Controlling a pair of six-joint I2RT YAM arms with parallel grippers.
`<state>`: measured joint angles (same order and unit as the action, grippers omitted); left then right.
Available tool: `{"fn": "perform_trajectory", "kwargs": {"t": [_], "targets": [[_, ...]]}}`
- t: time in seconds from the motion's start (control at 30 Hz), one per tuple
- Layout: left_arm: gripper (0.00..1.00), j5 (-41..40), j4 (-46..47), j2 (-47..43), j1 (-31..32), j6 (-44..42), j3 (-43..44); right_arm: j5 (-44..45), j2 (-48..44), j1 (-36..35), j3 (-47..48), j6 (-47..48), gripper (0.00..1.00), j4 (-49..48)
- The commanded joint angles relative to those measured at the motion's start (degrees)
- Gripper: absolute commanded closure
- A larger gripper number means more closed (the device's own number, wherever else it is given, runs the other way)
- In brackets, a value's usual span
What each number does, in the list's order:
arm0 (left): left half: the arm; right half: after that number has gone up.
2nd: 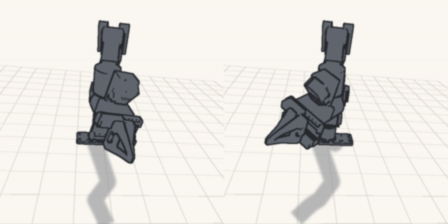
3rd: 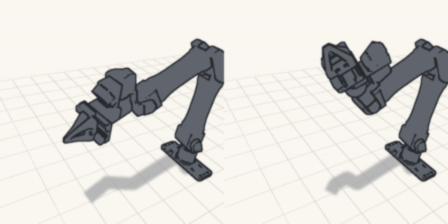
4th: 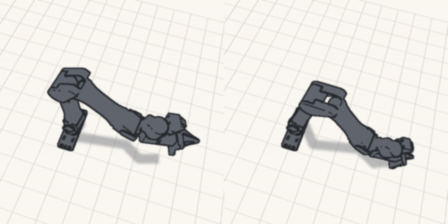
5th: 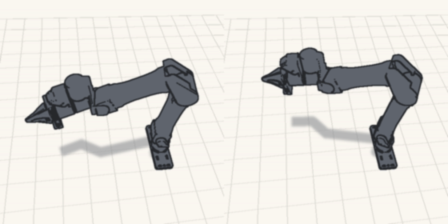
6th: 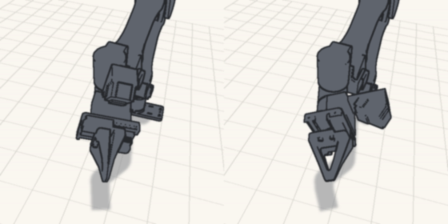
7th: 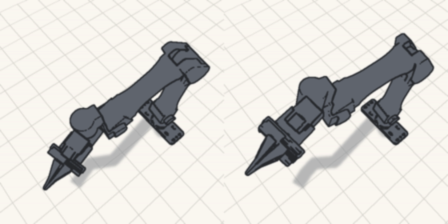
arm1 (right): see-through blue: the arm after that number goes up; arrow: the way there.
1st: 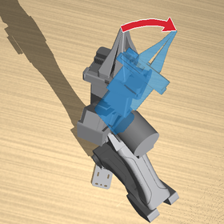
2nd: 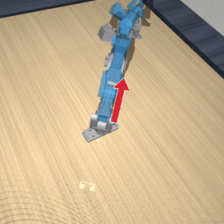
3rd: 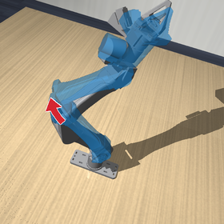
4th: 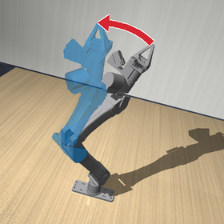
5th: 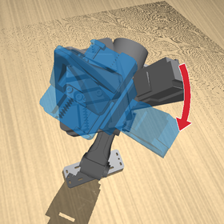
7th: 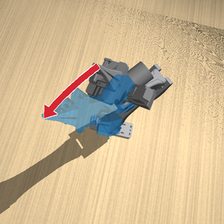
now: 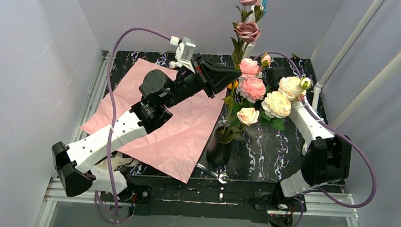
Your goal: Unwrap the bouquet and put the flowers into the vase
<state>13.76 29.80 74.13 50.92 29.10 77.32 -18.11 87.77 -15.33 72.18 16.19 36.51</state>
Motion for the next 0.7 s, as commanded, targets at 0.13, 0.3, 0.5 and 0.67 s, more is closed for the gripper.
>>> {"fn": "perform_trajectory", "kwargs": {"t": [0.13,0.3,0.5,0.67], "targets": [[1.0,-1.3,5.0,-0.5,2.1,-2.0,-7.2,0.1,-3.7,0.3,-1.8,-0.5,0.02,0.0],[1.0,-1.9,4.6,-1.6,2.5,-3.7,-13.5,-0.1,-4.2,0.3,-2.6,-0.6,0.02,0.1],[0.84,-1.1,1.9,-3.7,2.5,-6.6,-17.8,-0.3,-4.1,0.3,-3.0,-0.6,0.02,-0.2],[0.63,0.1,-2.3,-7.1,2.5,-10.1,-19.0,0.0,-4.1,0.3,-2.7,-0.5,0.02,0.1]]}}
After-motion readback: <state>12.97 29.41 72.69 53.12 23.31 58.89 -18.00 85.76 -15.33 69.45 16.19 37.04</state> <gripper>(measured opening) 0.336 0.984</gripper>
